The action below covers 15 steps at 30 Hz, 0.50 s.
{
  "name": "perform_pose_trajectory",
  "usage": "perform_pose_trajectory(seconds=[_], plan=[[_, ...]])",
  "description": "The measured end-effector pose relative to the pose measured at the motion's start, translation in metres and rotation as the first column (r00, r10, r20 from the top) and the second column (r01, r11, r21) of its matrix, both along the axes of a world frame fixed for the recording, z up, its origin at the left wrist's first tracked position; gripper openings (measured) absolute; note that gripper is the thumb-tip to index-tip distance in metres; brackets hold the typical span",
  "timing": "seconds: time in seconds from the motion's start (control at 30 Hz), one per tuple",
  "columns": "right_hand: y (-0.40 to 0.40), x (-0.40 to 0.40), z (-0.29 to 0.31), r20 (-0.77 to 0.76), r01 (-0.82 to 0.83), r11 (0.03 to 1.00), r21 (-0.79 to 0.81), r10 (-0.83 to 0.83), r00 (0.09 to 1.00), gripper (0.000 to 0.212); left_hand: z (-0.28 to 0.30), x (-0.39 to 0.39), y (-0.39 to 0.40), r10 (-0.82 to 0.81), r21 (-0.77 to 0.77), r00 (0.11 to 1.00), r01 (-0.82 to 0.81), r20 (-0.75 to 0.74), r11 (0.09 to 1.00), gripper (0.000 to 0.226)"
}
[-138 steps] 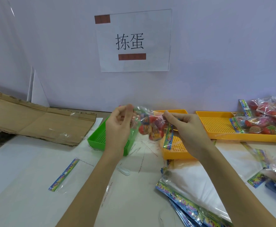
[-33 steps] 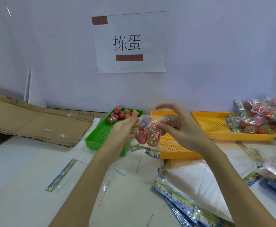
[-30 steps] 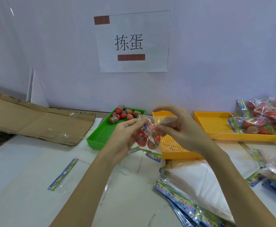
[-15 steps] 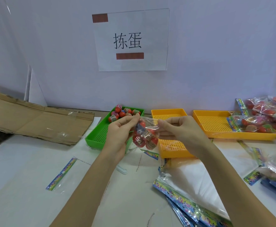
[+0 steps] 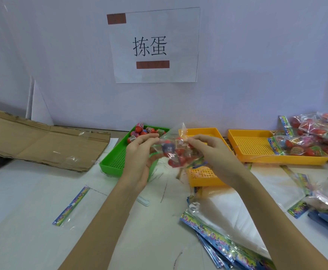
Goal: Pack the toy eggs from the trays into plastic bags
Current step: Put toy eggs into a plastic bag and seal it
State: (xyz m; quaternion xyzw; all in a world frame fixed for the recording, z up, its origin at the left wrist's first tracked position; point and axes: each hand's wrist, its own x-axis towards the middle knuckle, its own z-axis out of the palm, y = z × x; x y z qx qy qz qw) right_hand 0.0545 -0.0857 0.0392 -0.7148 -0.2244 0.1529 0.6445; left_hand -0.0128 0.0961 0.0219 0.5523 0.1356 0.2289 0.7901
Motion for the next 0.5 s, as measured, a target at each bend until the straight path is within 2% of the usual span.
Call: perform_pose_trajectory(seconds=[0.07, 0.13, 0.17, 0.3, 0.43, 0.5], plan=[[-0.003, 0.001, 0.001, 0.114, 0.01, 0.998, -0.064, -0.002, 0.993, 0.028, 0.002, 0.0, -0.002, -0.121, 0.133, 0.99, 0.13, -0.076, 0.983, 0.021], [-0.005, 0.0, 0.003, 0.124, -0.044, 0.998, -0.054, 0.05, 0.991, 0.037, 0.0, -0.002, -0.006, -0.224, 0.224, 0.969, 0.243, -0.106, 0.944, 0.03], [-0.006, 0.0, 0.004, 0.123, -0.056, 0.997, -0.048, 0.061, 0.991, 0.042, -0.001, -0.003, -0.009, -0.234, 0.224, 0.968, 0.248, -0.088, 0.943, 0.032], [-0.006, 0.003, 0.002, 0.078, 0.06, 0.998, -0.012, -0.059, 0.995, 0.051, -0.002, -0.003, -0.011, -0.1, 0.144, 0.995, 0.1, -0.006, 0.985, 0.02], [-0.004, 0.007, -0.001, 0.093, 0.113, 0.993, 0.027, -0.115, 0.989, 0.042, 0.001, -0.005, -0.01, -0.036, 0.074, 0.999, 0.037, -0.02, 0.997, 0.02], [0.0, 0.006, -0.001, 0.124, 0.188, 0.981, 0.057, -0.194, 0.973, 0.041, 0.001, -0.005, -0.011, -0.027, 0.078, 0.999, 0.028, -0.019, 0.997, 0.019]])
